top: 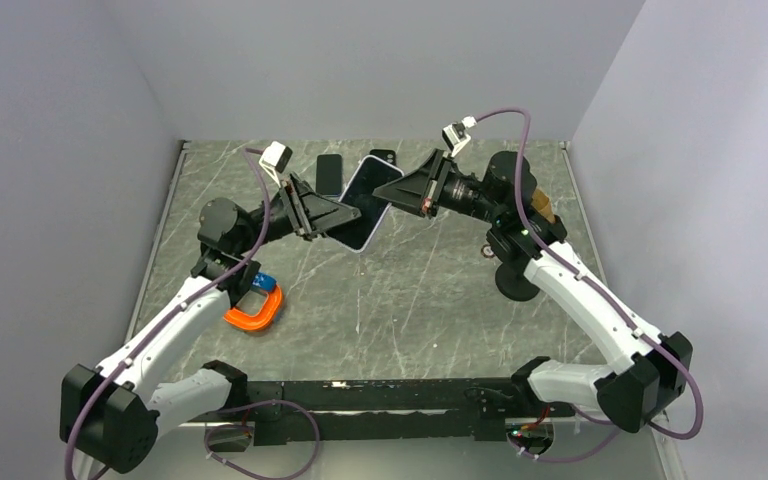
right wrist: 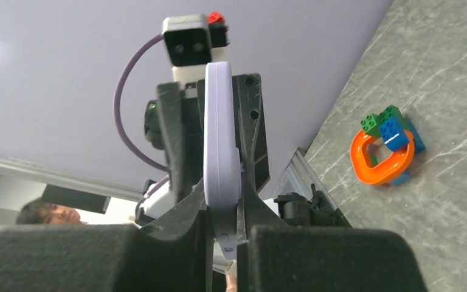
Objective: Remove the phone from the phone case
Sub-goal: Adjust the phone, then remove the phone case from the phone.
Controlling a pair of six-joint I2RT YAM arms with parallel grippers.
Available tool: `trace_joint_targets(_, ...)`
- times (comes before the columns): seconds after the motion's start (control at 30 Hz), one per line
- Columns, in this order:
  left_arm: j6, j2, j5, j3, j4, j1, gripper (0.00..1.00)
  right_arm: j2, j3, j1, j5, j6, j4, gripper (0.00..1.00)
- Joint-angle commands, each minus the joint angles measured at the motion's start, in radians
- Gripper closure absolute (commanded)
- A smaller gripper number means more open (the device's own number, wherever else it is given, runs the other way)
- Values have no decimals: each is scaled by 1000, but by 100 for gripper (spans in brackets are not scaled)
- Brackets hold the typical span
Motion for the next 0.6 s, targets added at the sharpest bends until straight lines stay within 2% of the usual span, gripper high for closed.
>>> trace_joint_targets(0.0, 22, -64, -9, 61, -42, -7, 25, 5, 21, -21, 34, 103, 127, 100)
trace_joint_targets(0.03, 52, -82, -18, 59, -74, -7, 13, -1, 3, -34, 28, 134, 153, 100)
trace_joint_targets(0.07, 76, -104, -30, 51, -104, -7, 7, -4, -11, -52, 11, 171, 177, 100)
trace_joint_targets(0.1, 95, -125, -47, 40, -134, -6, 2, -3, -22, -71, -14, 203, 203, 100)
trace_joint_targets(0.17, 121, -160, -67, 19, -168, -2, 1, 1, -34, -112, -75, 264, 259, 100)
trace_joint_targets(0.23, 97, -165, -50, 13, -155, 11, 8, 8, -38, -152, -121, 319, 299, 100)
trace_joint_targets(0.3, 51, -144, -14, 4, -59, 16, 18, 18, -40, -186, -180, 364, 371, 100)
trace_joint_targets(0.4, 18, -112, 4, 1, 18, 16, 32, 37, -12, -209, -244, 364, 365, 100)
trace_joint_targets(0.47, -32, -77, 2, 2, 127, 16, 44, 44, -21, -214, -263, 400, 418, 100)
trace_joint_targets(0.57, -123, -17, 15, 27, 268, 16, 49, 53, -32, -221, -284, 442, 495, 100)
